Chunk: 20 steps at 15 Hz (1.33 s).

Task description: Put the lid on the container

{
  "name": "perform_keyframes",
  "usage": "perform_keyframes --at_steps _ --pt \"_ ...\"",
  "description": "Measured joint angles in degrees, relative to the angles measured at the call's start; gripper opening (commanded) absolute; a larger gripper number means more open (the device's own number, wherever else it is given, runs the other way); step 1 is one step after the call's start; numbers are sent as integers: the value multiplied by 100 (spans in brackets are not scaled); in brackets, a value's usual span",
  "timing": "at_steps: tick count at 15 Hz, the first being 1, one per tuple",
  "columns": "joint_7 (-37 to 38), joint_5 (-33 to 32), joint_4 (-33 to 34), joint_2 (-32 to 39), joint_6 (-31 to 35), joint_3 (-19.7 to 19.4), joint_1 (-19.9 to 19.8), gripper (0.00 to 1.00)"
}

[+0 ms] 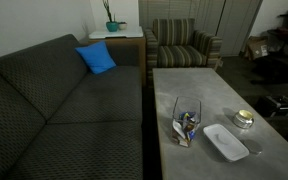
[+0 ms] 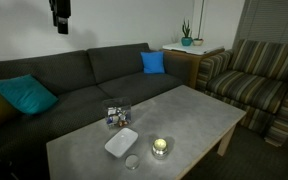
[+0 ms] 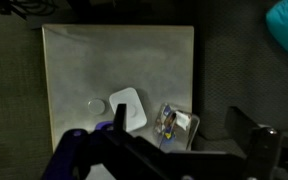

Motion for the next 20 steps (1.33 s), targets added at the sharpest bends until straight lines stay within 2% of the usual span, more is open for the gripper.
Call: perform_keyframes --at_steps 5,9,12,15,20 --pt "439 23 -716 205 2105 103 8 100" --pt "440 -7 -1090 850 3205 117 19 100" --pt "514 -185 -951 1579 3473 119 80 100" --pt "605 -282 -493 2311 3253 93 72 100" --pt "600 -281 -254 2529 3144 76 66 100"
